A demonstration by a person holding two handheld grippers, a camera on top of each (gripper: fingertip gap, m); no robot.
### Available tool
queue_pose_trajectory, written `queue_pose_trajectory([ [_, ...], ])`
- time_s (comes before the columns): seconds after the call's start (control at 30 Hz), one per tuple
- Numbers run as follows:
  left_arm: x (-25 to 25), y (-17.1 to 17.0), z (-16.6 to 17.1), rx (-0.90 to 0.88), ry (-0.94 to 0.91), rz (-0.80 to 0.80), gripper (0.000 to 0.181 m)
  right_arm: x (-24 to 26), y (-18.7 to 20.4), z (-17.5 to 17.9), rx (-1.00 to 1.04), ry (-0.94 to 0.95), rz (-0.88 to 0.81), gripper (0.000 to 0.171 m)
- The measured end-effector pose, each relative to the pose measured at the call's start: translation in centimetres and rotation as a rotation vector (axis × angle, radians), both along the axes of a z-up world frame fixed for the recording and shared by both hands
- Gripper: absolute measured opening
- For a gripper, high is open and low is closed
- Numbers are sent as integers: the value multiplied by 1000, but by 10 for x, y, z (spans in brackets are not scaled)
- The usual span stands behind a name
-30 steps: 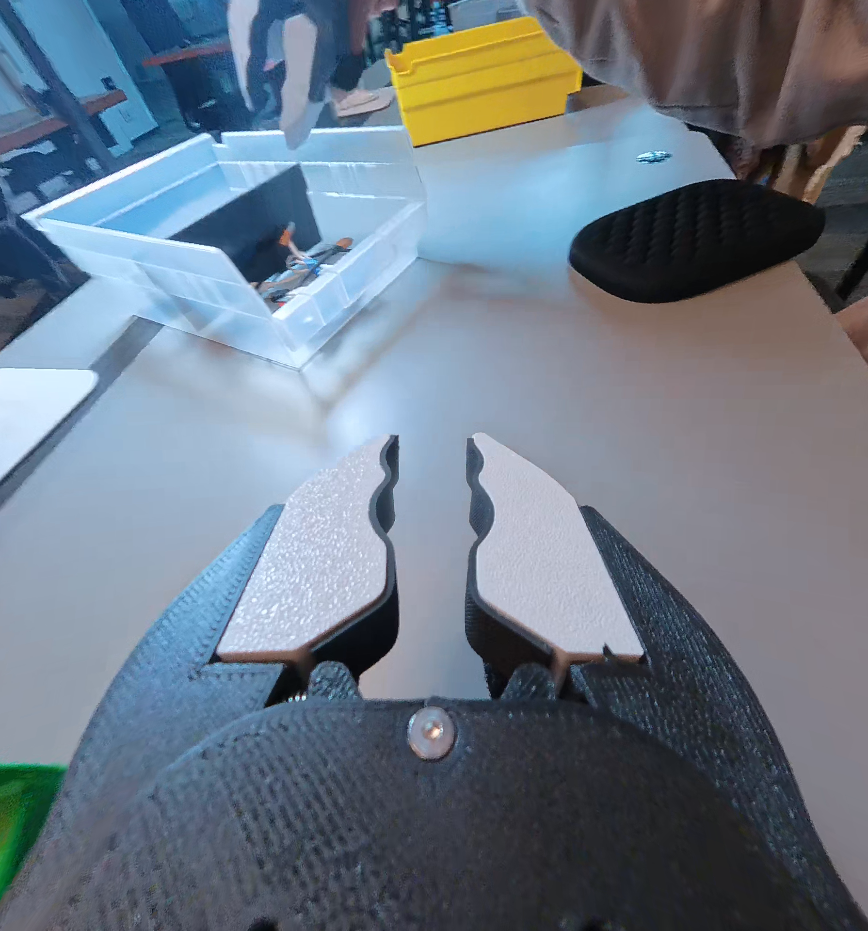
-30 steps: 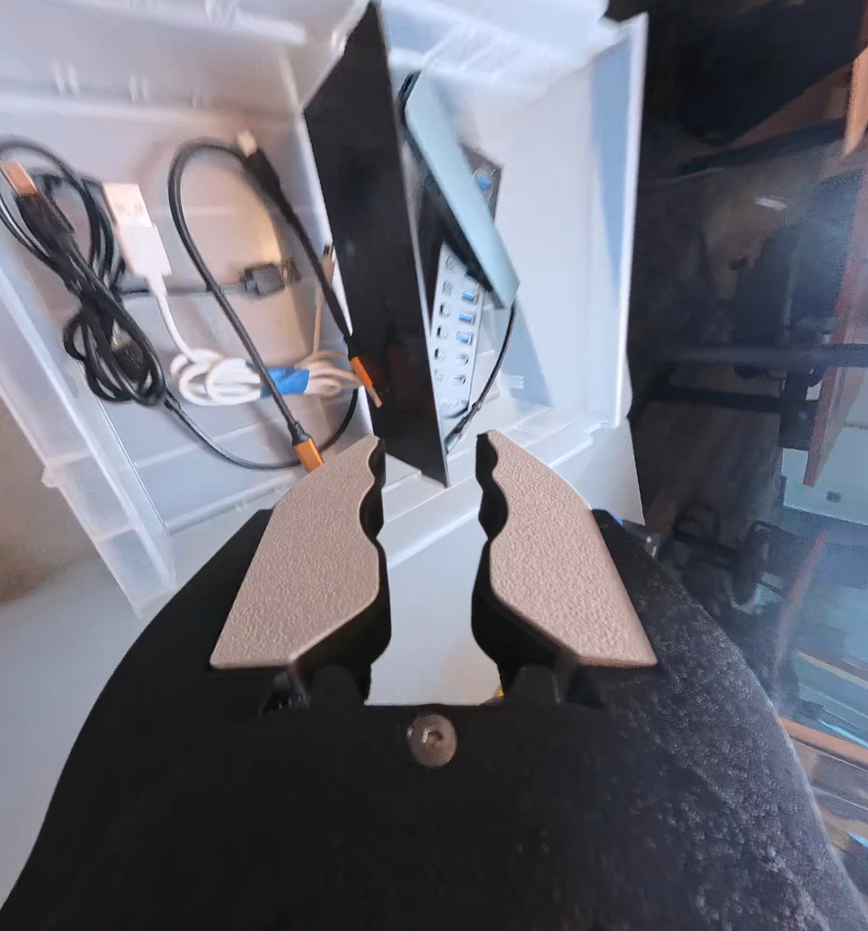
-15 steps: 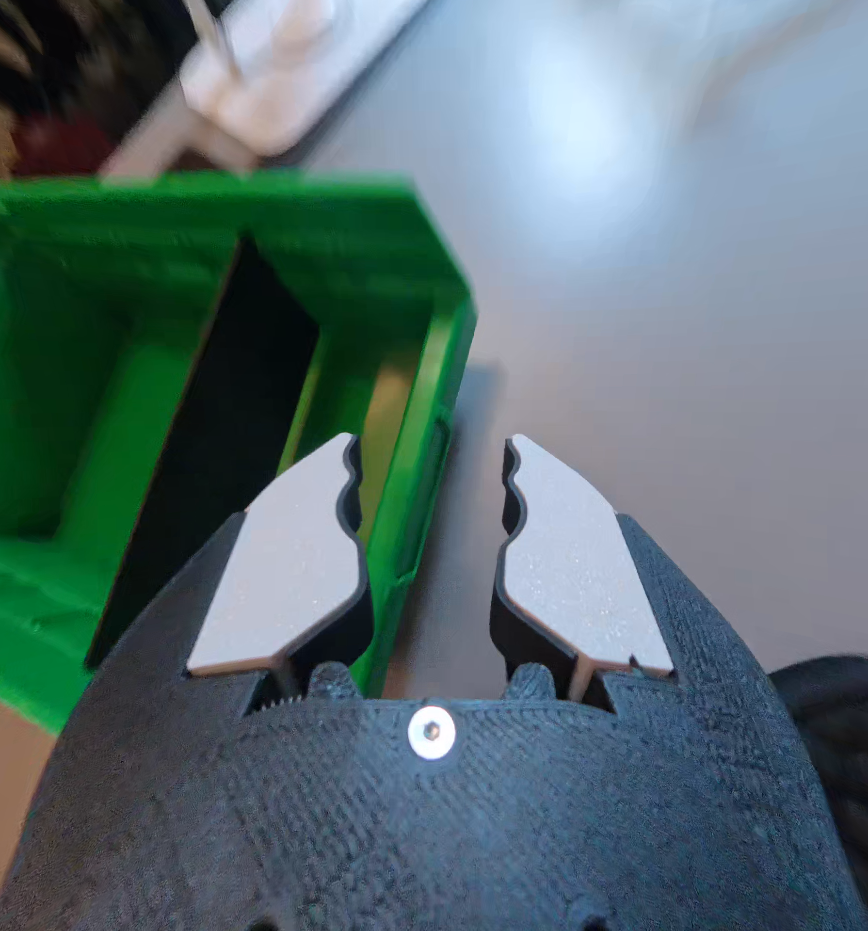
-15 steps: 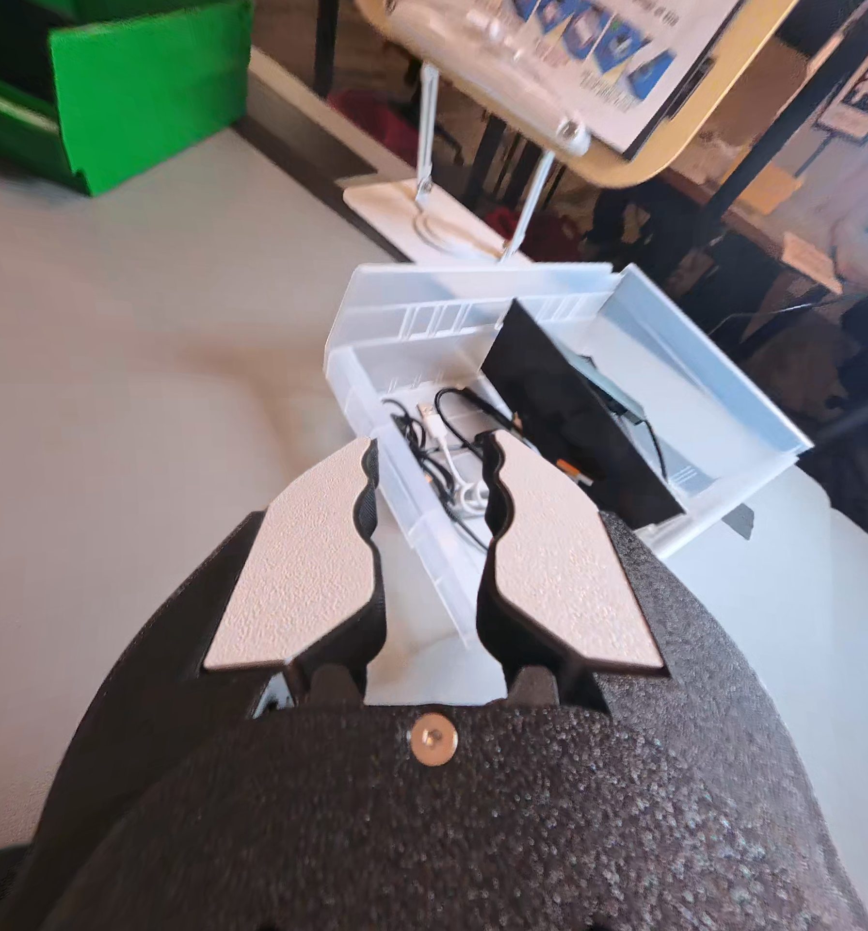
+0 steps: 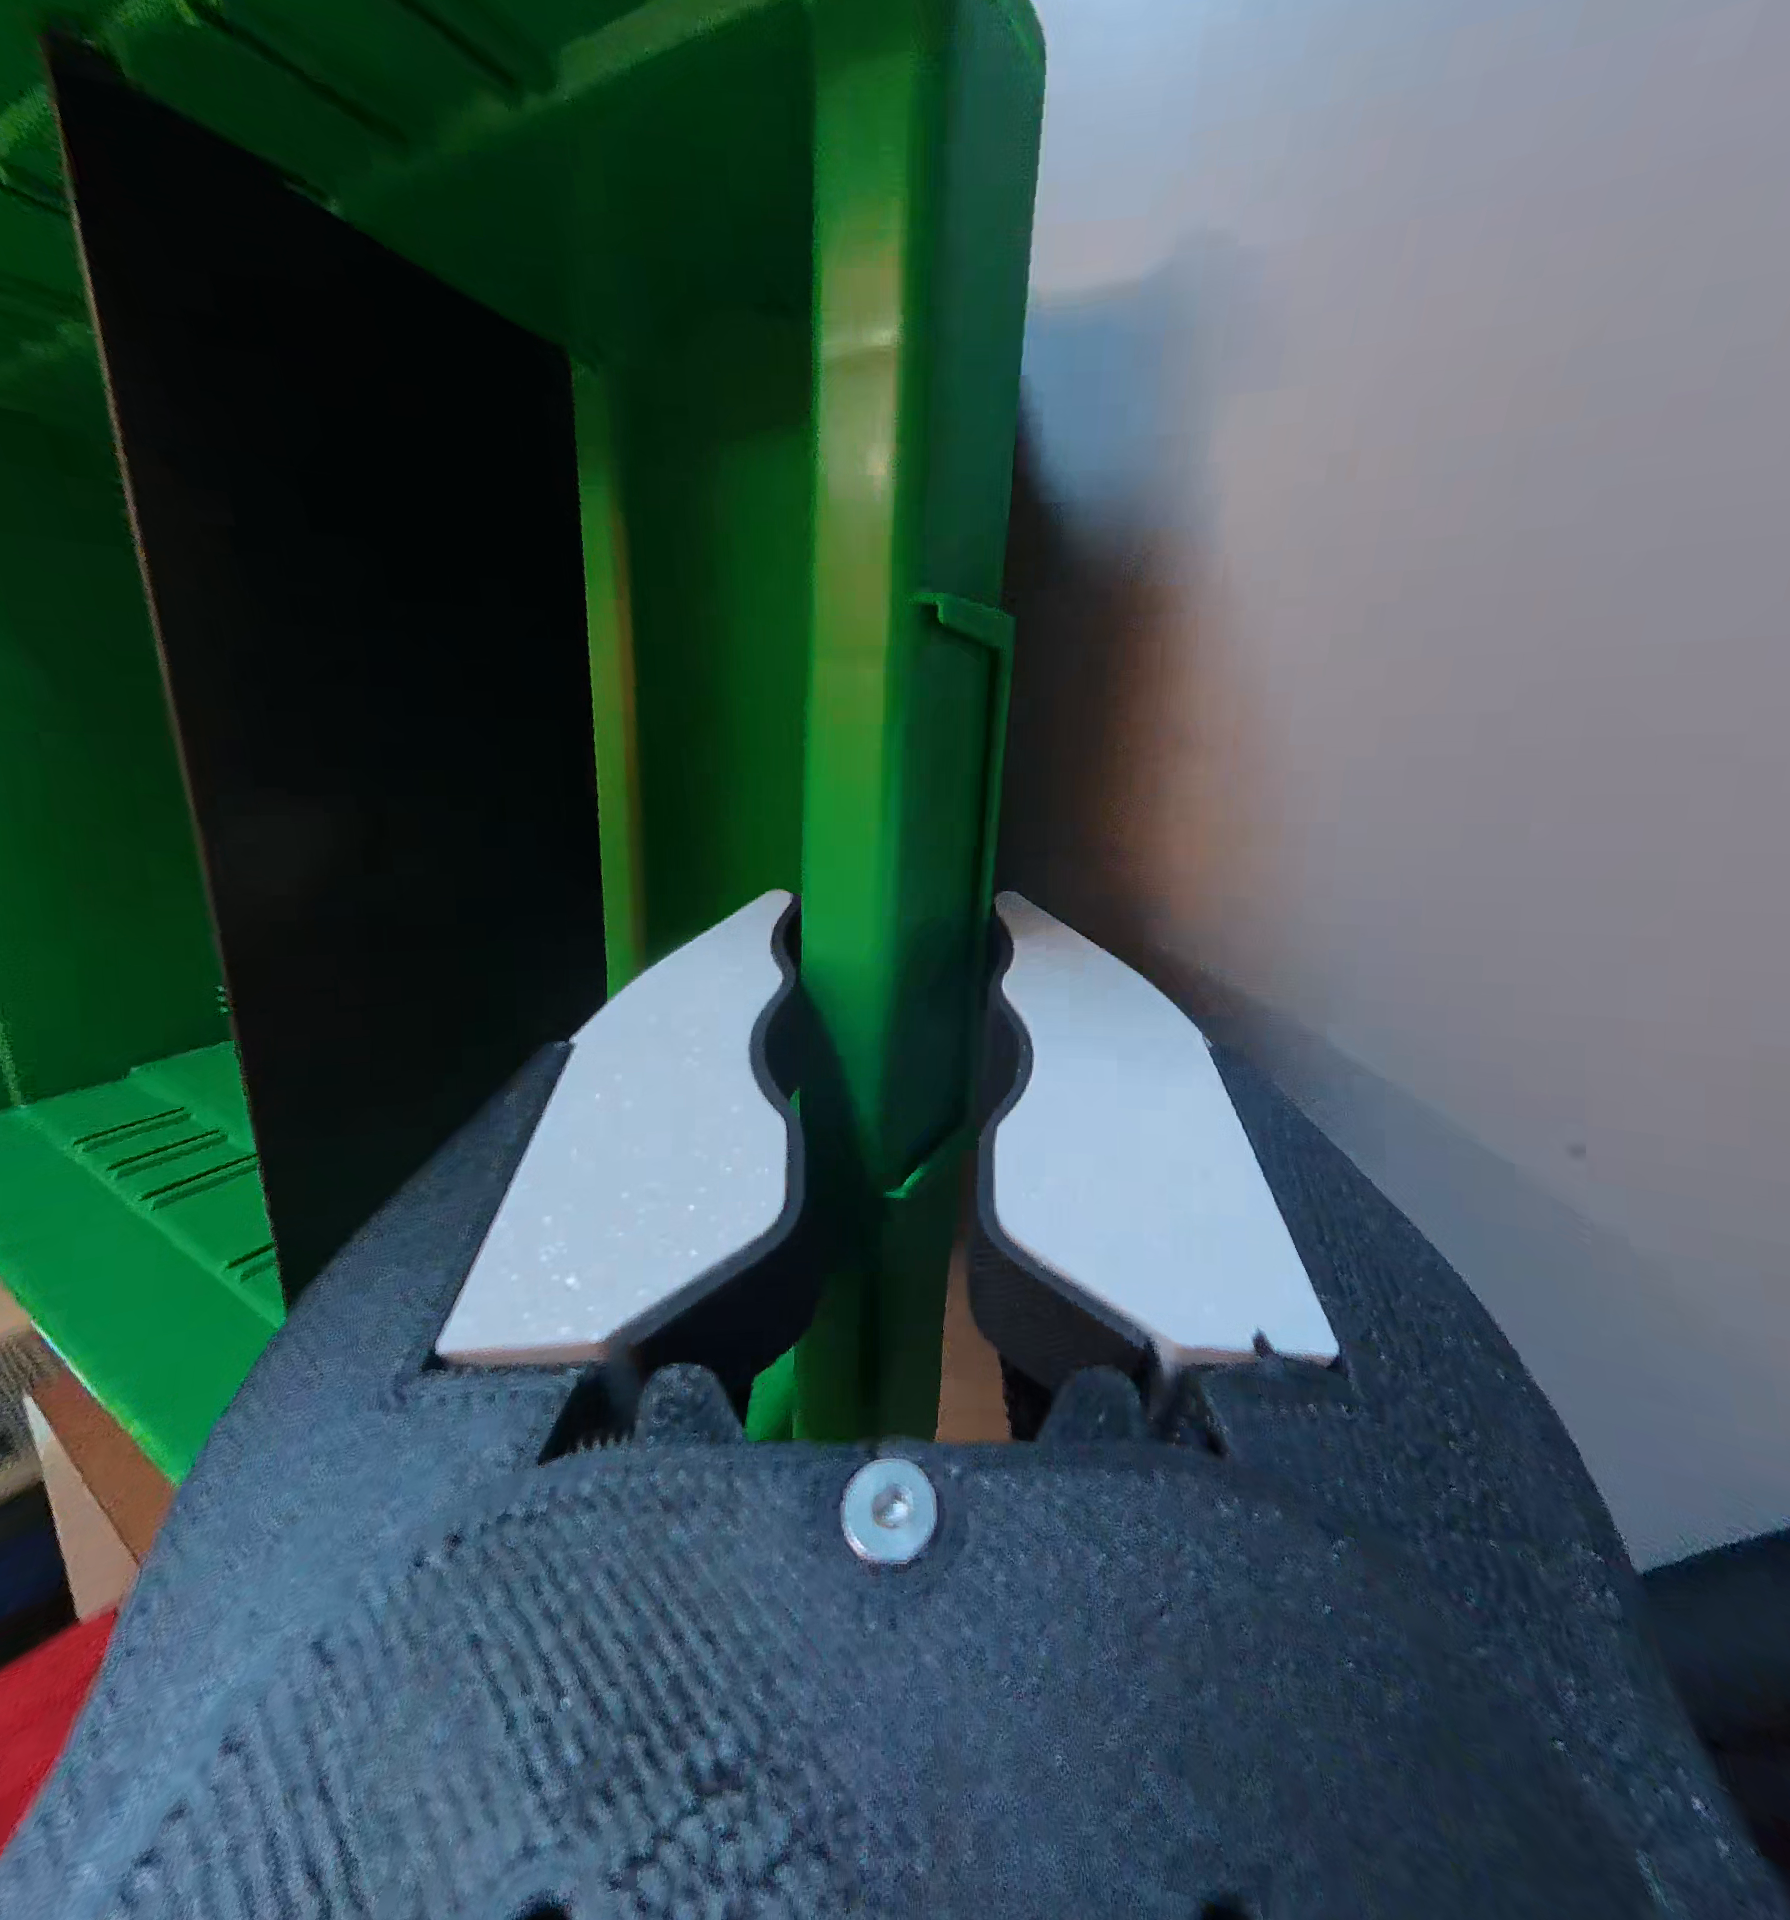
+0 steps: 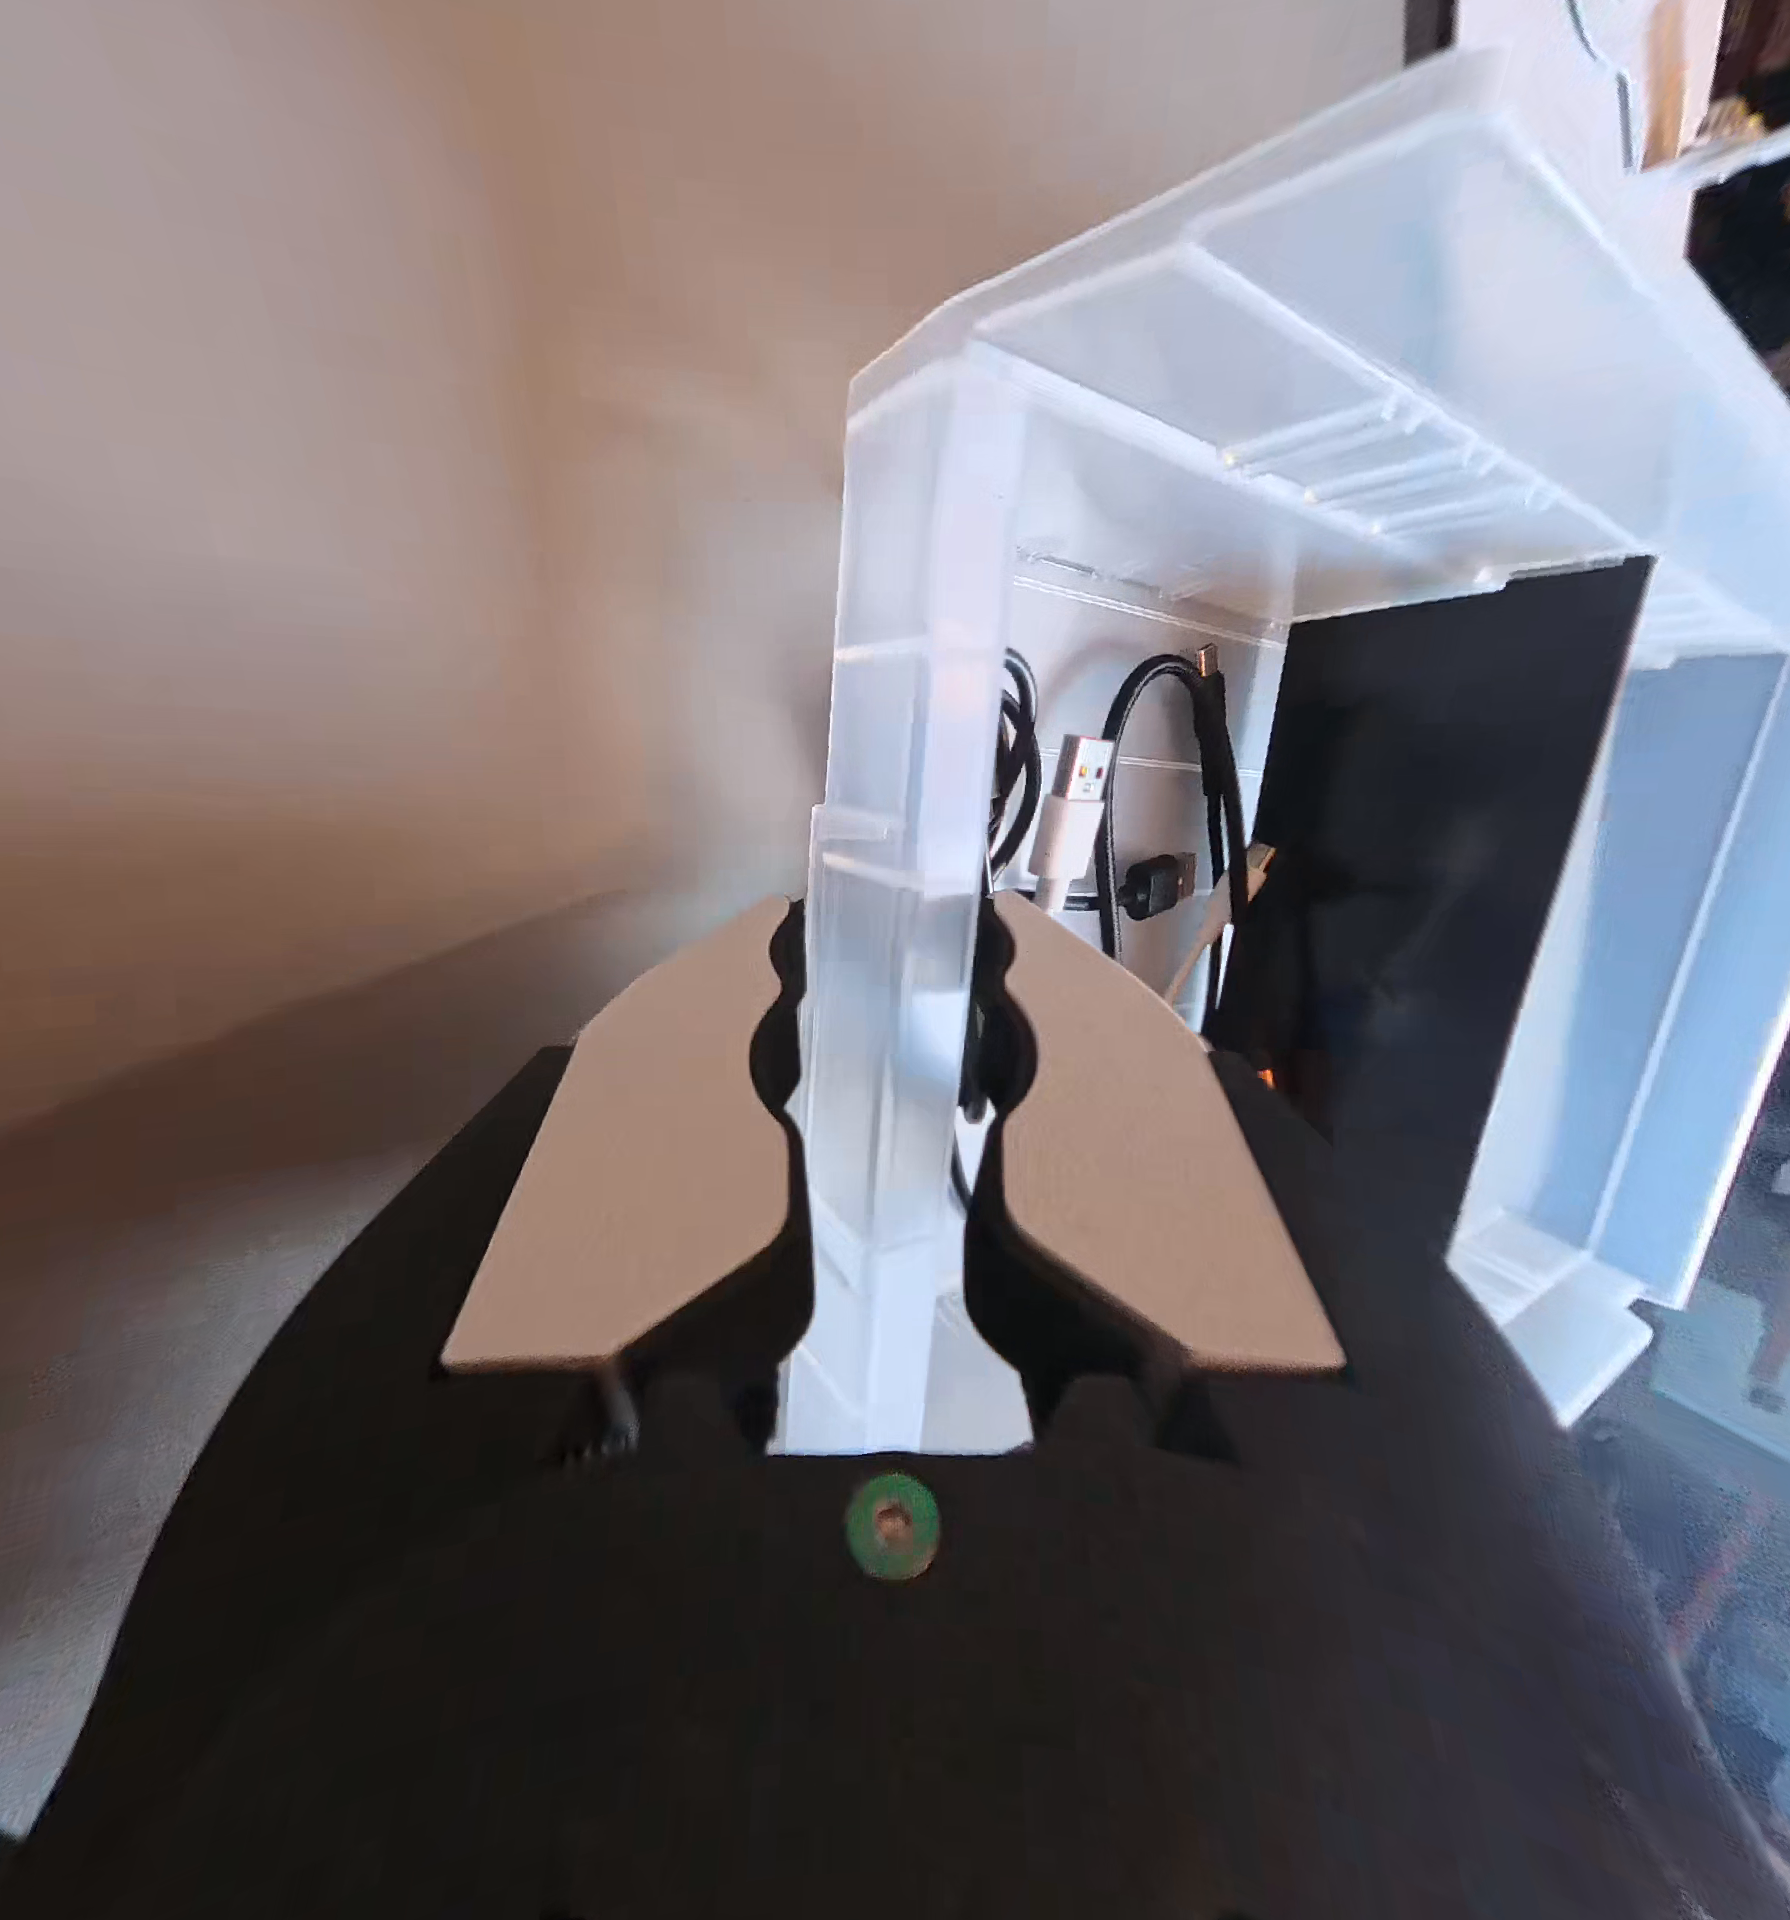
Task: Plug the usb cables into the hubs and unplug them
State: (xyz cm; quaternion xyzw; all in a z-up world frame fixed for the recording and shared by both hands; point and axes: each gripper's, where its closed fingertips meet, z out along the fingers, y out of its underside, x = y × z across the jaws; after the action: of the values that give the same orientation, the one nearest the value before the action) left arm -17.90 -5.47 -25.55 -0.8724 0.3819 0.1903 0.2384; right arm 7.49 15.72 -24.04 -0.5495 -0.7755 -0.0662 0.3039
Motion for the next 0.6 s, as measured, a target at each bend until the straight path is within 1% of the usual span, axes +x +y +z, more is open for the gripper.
queue_pose_trajectory([
  [0.07,20,7,0,21,0,-73,32,1,-19,0,-9,25,45,30],
  [0.13,35,16,1,45,-5,-129,32,4,-45,1,-14,47,102,31],
  [0.2,45,26,4,86,29,-191,33,9,-74,1,-10,63,161,31],
  [0.27,52,35,11,141,43,-198,36,17,-104,1,-8,72,208,31],
  [0.3,59,35,17,165,14,-185,42,21,-120,2,-2,83,233,31],
  [0.33,72,35,28,208,-57,-172,44,25,-136,4,10,104,251,31],
  [0.37,91,32,40,260,-173,-170,40,27,-155,10,3,158,267,31],
  [0.4,114,26,52,292,-324,-173,40,29,-176,19,-48,232,273,31],
  [0.47,161,10,65,279,-643,-153,49,38,-217,48,-239,431,245,34],
  [0.5,181,1,67,252,-761,-141,53,45,-231,67,-338,548,213,34],
  [0.53,197,-5,66,239,-833,-129,57,55,-233,86,-401,671,156,35],
  [0.57,208,-8,65,244,-864,-111,62,69,-224,103,-421,794,67,36],
  [0.6,217,-8,63,264,-876,-87,65,87,-207,115,-400,910,-42,36],
])
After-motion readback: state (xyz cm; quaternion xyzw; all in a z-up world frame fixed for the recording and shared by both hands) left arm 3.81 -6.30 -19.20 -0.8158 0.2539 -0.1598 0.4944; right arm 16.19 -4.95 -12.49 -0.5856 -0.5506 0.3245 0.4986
